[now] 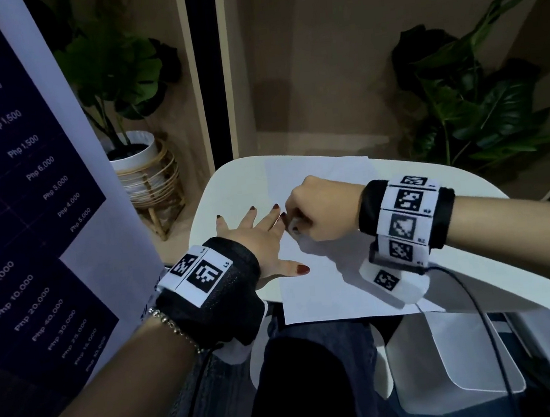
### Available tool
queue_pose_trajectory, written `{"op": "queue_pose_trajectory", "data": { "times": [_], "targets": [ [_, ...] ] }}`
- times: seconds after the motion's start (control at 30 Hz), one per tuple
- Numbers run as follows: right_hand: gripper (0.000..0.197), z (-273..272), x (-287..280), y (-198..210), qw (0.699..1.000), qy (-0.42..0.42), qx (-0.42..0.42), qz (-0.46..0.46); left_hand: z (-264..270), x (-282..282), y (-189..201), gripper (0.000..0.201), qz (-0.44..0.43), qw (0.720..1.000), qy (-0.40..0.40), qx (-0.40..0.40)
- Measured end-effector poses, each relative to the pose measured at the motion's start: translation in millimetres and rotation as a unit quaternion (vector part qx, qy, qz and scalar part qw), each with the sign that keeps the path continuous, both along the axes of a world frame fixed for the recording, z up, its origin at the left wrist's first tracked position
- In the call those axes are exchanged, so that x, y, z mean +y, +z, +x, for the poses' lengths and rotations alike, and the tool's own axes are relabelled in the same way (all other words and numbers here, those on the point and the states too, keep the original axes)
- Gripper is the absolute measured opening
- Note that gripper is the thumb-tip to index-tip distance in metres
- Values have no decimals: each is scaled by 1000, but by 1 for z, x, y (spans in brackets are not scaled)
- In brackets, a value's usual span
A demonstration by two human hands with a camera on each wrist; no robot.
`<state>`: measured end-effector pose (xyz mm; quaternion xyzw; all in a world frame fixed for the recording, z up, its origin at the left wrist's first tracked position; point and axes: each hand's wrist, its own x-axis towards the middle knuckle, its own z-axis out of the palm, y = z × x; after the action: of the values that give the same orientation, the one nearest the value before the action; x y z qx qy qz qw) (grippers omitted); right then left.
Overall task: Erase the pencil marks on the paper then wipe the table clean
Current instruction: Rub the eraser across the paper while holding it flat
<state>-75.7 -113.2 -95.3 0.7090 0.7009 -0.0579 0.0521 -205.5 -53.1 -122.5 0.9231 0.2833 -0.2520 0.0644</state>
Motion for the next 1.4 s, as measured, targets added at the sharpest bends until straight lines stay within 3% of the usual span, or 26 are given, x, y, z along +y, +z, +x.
{"op": "queue_pose_trajectory", "data": {
  "times": [0.23, 0.37, 0.5, 0.67, 0.8, 0.93, 1.1, 1.23, 1.4],
  "targets": [
    [21, -5, -1, 0, 1000, 14, 6, -18, 0, 1, -1, 97, -1, 1000, 0, 0],
    [20, 1, 1, 3, 999, -27, -26, -5, 0, 0, -1, 98, 1, 1000, -4, -4],
    [18, -7, -4, -1, 1000, 14, 15, -21, -1, 1, -1, 97, -6, 1000, -1, -6],
    [18, 1, 1, 2, 999, -31, -23, -4, -1, 0, -1, 98, 0, 1000, -4, -6],
    [21, -7, -5, 0, 1000, 16, 11, -17, -1, 1, -1, 96, -6, 1000, 0, -7],
    [24, 1, -1, 3, 1000, -25, -15, -5, 0, 1, -1, 98, -2, 1000, -2, -6],
    [21, -6, -5, 1, 1000, 14, 13, -22, -1, 2, -1, 97, -10, 1000, 0, -8],
    [25, 5, 0, 2, 1000, -25, -17, -1, 0, 1, 0, 98, -4, 1000, -2, -3],
    [23, -4, -3, -1, 1000, 18, 19, -12, -1, 1, 0, 97, -9, 1000, 0, -9]
  ]
}}
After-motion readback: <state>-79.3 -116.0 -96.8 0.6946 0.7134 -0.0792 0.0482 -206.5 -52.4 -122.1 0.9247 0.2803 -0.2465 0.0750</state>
